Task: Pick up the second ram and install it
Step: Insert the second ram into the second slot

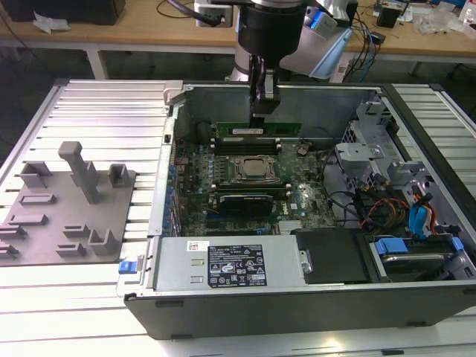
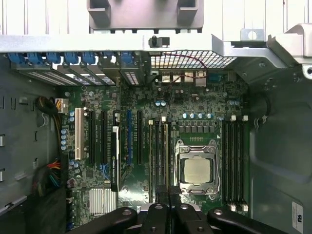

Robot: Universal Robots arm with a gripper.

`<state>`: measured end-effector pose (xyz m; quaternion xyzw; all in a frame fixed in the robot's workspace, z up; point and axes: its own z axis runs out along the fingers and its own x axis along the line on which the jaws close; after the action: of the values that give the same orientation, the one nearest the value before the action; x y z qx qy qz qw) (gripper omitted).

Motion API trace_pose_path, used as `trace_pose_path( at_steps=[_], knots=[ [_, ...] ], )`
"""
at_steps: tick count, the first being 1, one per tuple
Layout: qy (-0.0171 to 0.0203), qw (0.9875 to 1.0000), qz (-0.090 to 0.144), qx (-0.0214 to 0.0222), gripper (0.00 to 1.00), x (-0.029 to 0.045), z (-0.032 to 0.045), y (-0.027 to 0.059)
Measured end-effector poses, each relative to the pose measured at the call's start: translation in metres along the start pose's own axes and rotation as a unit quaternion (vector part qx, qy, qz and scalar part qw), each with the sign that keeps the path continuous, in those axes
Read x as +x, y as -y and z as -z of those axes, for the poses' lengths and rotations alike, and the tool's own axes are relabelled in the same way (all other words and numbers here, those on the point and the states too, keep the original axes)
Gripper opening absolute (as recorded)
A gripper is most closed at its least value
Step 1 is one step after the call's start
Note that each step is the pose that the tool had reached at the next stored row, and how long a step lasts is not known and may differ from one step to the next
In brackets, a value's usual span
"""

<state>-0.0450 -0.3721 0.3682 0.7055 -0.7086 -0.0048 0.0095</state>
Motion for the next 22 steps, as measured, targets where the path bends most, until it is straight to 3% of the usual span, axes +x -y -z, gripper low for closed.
trace_pose_path(
  at_steps=[14,22],
  knots=[
    [0.0,1.0,0.0,0.0,0.09,0.0008,-0.0234,-0.0002],
    [-0.0001,1.0,0.001,0.0001,0.09,0.0008,-0.0461,-0.0001]
  ],
)
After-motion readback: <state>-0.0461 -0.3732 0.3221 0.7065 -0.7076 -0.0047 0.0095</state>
